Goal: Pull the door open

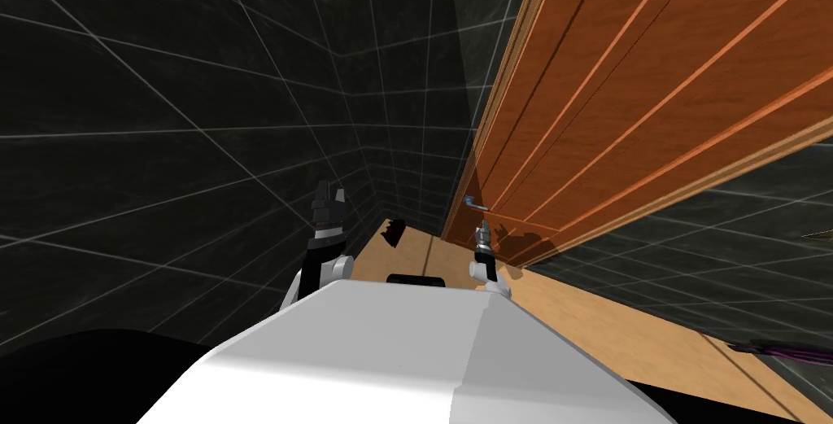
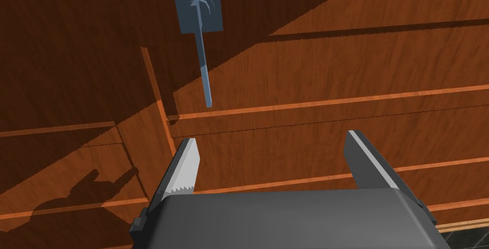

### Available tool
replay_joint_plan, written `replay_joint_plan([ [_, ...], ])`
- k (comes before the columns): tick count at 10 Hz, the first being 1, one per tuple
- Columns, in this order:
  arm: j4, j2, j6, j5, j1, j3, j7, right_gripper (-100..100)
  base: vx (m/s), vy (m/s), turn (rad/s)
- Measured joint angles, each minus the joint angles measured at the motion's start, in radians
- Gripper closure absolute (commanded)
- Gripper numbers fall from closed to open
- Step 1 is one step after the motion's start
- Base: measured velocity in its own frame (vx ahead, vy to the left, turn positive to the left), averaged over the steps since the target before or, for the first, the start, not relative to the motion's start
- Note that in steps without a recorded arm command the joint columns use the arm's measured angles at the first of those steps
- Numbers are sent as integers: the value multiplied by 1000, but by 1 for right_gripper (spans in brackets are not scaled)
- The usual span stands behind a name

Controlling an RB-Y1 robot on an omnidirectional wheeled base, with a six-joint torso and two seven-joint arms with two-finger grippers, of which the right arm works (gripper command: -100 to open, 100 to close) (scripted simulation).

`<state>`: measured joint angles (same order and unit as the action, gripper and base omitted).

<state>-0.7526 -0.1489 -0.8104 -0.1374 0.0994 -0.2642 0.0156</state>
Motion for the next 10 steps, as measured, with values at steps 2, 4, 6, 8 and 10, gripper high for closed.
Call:
replay_joint_plan([
  [2, 52, -1, -8, -3, 15, -12, -2, -100, 76, -50, 103],
  [4, 100, -3, -9, -7, 37, -24, -3, -100, 54, -38, 81],
  [6, 163, -10, -24, -11, 61, -34, -8, -100, 65, -47, 92],
  [8, 203, -11, -28, -13, 76, -43, -9, -100, 41, -26, 57],
  [10, 271, -16, -47, -16, 103, -53, -12, -100, 32, -31, 64],
])
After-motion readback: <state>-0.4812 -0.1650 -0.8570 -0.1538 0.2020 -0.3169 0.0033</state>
